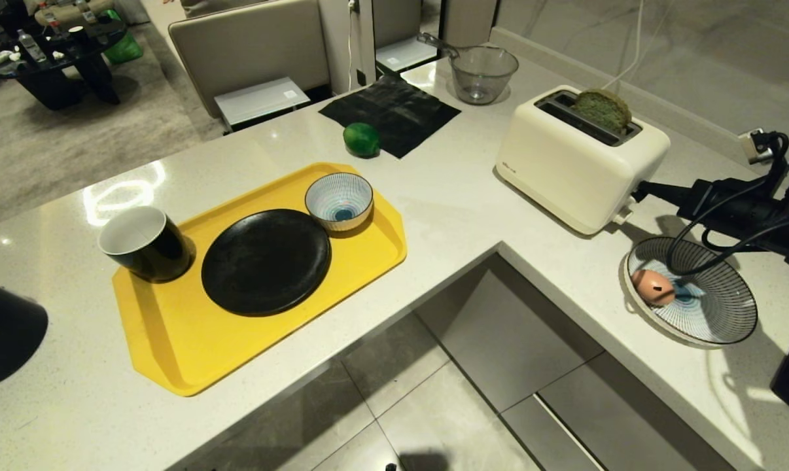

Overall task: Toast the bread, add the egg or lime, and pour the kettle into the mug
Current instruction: Use a bread toaster

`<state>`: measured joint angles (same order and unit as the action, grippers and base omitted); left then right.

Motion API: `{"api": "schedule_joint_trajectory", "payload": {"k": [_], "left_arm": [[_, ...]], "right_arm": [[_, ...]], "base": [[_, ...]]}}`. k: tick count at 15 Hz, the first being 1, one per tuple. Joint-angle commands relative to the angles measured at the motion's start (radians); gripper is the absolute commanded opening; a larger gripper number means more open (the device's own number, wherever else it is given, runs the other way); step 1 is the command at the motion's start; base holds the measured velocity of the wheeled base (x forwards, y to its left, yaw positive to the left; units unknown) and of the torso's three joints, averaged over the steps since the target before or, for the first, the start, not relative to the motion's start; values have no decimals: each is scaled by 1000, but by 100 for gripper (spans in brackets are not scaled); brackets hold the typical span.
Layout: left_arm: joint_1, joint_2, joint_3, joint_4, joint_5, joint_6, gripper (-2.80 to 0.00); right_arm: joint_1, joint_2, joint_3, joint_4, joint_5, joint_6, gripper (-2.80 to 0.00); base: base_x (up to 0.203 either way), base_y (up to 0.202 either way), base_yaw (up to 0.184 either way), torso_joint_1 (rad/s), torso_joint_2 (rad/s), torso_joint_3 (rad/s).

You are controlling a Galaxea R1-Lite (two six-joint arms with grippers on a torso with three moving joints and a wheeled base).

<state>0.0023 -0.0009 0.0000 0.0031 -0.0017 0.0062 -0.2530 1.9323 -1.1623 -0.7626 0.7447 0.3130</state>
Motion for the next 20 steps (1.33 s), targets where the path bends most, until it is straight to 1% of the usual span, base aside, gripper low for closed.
{"api": "schedule_joint_trajectory", "payload": {"k": [1, 20], "left_arm": [[-1, -1, 0, 0, 0, 0, -280], [1, -1, 0, 0, 0, 0, -280]], "right_arm": [[-2, -3, 4, -8, 5, 1, -280], [-2, -12, 22, -6, 5, 4, -280]], "base": [[0, 0, 0, 0, 0, 0], [0, 0, 0, 0, 0, 0]]}}
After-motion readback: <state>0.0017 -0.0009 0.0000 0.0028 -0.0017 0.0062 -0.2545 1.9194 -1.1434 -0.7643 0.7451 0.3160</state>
